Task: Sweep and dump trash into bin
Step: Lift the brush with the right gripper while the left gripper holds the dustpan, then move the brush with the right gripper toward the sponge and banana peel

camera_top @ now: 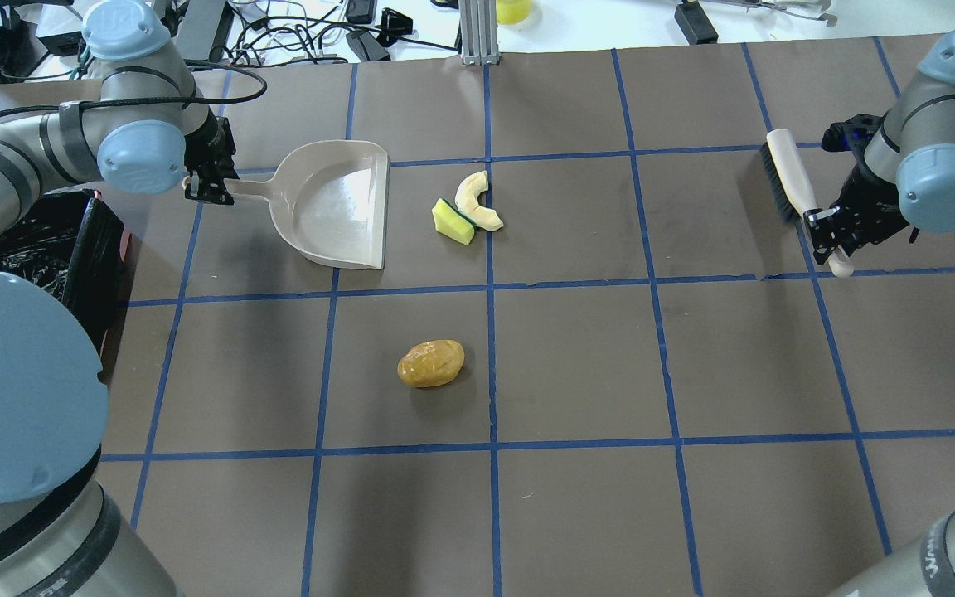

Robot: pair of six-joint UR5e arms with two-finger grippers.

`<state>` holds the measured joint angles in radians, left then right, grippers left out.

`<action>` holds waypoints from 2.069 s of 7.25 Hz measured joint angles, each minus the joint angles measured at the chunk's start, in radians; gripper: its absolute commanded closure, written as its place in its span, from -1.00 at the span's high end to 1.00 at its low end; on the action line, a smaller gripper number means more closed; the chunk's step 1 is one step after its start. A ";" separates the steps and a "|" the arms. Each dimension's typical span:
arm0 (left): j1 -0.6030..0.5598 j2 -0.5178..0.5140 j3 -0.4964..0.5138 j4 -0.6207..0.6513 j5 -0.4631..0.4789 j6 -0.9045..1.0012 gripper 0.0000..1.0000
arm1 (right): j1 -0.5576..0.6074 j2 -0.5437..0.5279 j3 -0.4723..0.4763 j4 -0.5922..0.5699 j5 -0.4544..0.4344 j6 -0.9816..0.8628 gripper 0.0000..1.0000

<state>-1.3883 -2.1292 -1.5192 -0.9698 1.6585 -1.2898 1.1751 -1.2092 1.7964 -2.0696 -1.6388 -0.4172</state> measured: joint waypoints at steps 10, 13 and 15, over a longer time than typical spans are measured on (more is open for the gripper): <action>-0.011 -0.015 0.002 0.051 0.109 -0.022 -1.00 | 0.476 -0.047 -0.046 0.181 -0.061 0.575 -1.00; -0.012 -0.017 0.002 0.051 0.110 -0.023 -1.00 | 0.671 -0.012 -0.087 0.195 0.069 0.907 -1.00; -0.012 -0.018 0.003 0.051 0.112 -0.024 -1.00 | 0.749 0.083 -0.196 0.228 0.102 0.950 -1.00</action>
<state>-1.4004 -2.1471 -1.5162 -0.9189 1.7705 -1.3133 1.9237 -1.1263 1.5999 -1.8419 -1.5363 0.5328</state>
